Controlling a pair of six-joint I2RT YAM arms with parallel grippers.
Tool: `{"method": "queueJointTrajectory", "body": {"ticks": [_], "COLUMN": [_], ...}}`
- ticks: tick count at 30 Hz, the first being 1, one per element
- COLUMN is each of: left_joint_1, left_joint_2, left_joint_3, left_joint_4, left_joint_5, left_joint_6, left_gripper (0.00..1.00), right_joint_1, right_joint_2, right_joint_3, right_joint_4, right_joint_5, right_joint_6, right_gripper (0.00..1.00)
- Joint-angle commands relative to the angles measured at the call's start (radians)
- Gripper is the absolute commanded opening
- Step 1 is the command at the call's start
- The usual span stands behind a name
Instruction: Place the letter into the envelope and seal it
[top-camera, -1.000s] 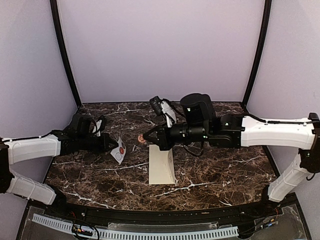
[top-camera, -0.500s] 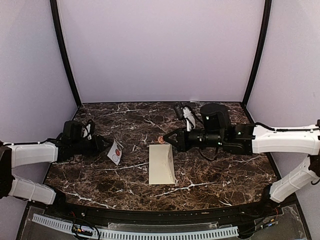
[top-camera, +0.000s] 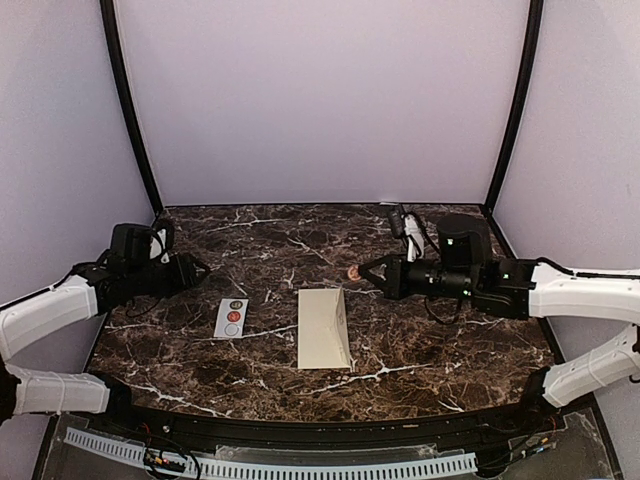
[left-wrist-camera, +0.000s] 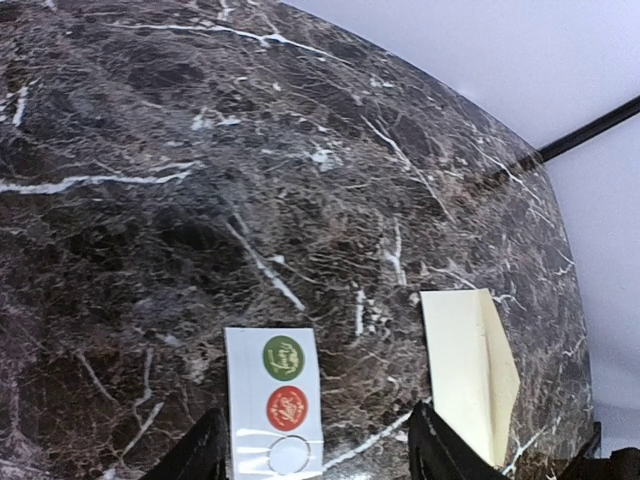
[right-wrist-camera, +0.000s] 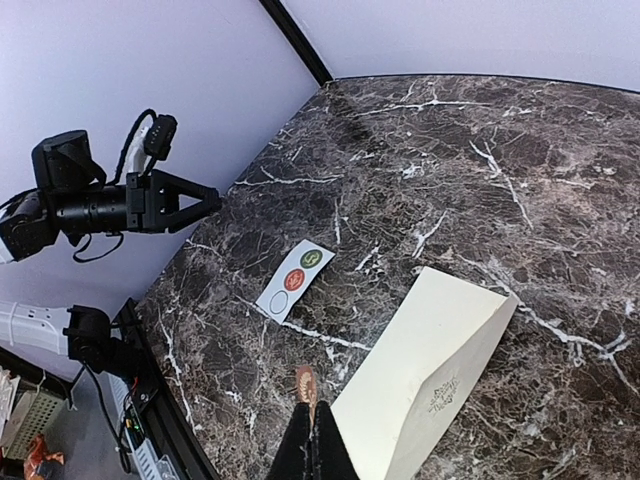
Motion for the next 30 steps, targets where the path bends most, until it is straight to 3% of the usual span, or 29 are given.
{"method": "queueJointTrajectory", "body": {"ticks": [1,8,13,22,30], "left_joint_1": [-0.103,-0.324,-0.444,-0.547,-0.567], "left_joint_2": [0.025,0.245,0.46,0.761,0.993], "left_joint_3": [0.087,0.286,0.443,0.671,0.793], "left_joint_4": [0.011,0.146,0.138,0.172,0.186], "left_joint_5": [0.089,0.162,0.175,0.294,0.393], "left_joint_6": [0.019,0.015,0.037,0.062,0.101], "left_gripper": [0.56,0.49,0.42,0.39,0.38], "right_joint_1": [-0.011,-0.011,-0.01,-0.011,-0.01], "right_joint_2": [-0.057,-0.103,-0.138,-0.178,-0.176], "right_joint_3": [-0.037,-0.082,-0.13,-0.158,-0.167], "right_joint_4": [0.068,0.069,0.101,0.099,0.101], "right_joint_5": [0.039,0.072,0.079,0.126,0.122], "right_joint_6": [0.031,0.067,0.093,0.105,0.112], "right_gripper": [0.0,0.0,0.0,0.0,0.0]}}
